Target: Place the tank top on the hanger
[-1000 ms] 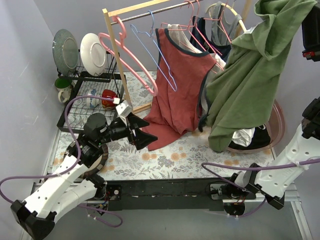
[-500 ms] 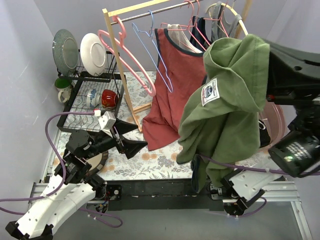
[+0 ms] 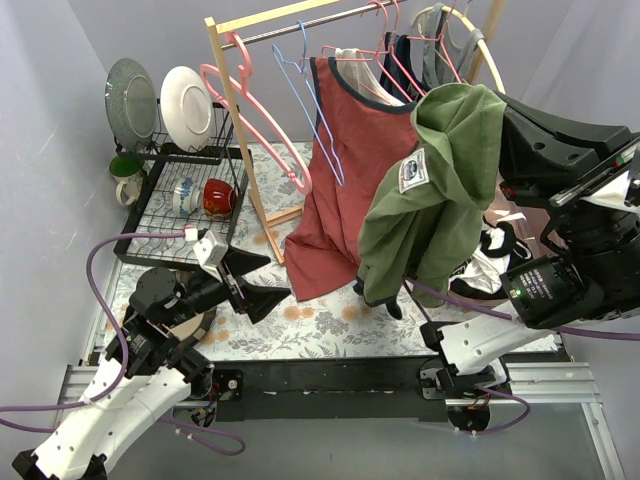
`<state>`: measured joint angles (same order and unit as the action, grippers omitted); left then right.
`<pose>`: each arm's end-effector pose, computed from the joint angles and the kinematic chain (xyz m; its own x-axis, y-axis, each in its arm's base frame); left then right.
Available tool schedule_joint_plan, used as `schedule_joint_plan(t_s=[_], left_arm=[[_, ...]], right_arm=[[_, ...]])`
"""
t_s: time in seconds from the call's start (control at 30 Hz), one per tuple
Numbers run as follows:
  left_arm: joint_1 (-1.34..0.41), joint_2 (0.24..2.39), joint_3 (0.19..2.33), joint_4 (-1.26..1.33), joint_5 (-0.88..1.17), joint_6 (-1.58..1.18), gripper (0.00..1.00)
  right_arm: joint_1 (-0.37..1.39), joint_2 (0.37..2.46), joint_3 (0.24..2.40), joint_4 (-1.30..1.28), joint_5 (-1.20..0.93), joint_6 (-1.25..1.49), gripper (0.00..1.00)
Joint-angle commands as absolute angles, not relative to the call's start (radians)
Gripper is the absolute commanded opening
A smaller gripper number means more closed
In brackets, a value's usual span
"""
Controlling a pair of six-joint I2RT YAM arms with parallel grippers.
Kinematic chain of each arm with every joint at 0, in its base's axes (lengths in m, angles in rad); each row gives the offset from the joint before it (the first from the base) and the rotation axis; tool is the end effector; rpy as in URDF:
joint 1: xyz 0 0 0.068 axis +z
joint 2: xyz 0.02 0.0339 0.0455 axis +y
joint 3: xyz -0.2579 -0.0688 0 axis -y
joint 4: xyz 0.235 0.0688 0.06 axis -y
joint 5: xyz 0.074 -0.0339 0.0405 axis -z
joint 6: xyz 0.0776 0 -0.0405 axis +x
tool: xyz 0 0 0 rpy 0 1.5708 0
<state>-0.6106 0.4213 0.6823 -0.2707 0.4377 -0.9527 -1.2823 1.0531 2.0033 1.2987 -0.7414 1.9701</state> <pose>0.0962 -0.1075 0.3362 -0.7108 -0.4035 -0.5761 0.4957 0.2937 -0.8173 0.0212 0.1128 0.6659 0.6763 0.1094 -0.7284 -0.5259 0.7642 -0.3735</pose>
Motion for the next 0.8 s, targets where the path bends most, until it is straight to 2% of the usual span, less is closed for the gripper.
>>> schedule_joint_plan(t_s=[0.0, 0.03, 0.1, 0.17, 0.33, 0.57, 0.67, 0.77], left_arm=[[-0.611, 0.436, 0.681, -0.29, 0.422, -0.942, 0.98], [-0.609, 0.437, 0.68, -0.287, 0.423, -0.946, 0.98], [-0.611, 0.442, 0.681, -0.284, 0.428, -0.951, 0.98], [-0.609, 0.443, 0.681, -0.282, 0.429, -0.954, 0.98], [-0.609, 0.449, 0.678, -0.285, 0.437, -0.956, 0.98], [-0.609, 0.508, 0.693, -0.27, 0.465, -0.963, 0.98], [-0.609, 0.538, 0.693, -0.239, 0.477, -0.971, 0.98], [-0.609, 0.574, 0.709, -0.222, 0.498, -0.98, 0.98]], right_arm=[[-1.304, 0.986, 1.928, 1.538, -0.712, 2.367, 0.25], [-1.305, 0.97, 1.908, 1.548, -0.715, 2.37, 0.44], [-1.324, 0.963, 1.896, 1.551, -0.727, 2.372, 0.59], [-1.334, 0.98, 1.891, 1.525, -0.744, 2.355, 0.68], [-1.338, 1.029, 1.884, 1.493, -0.784, 2.309, 0.76], [-1.338, 1.132, 1.882, 1.35, -0.836, 2.229, 0.78], [-1.338, 1.176, 1.862, 1.393, -0.807, 2.264, 0.8], [-1.338, 1.271, 1.971, 1.448, -0.772, 2.315, 0.81]])
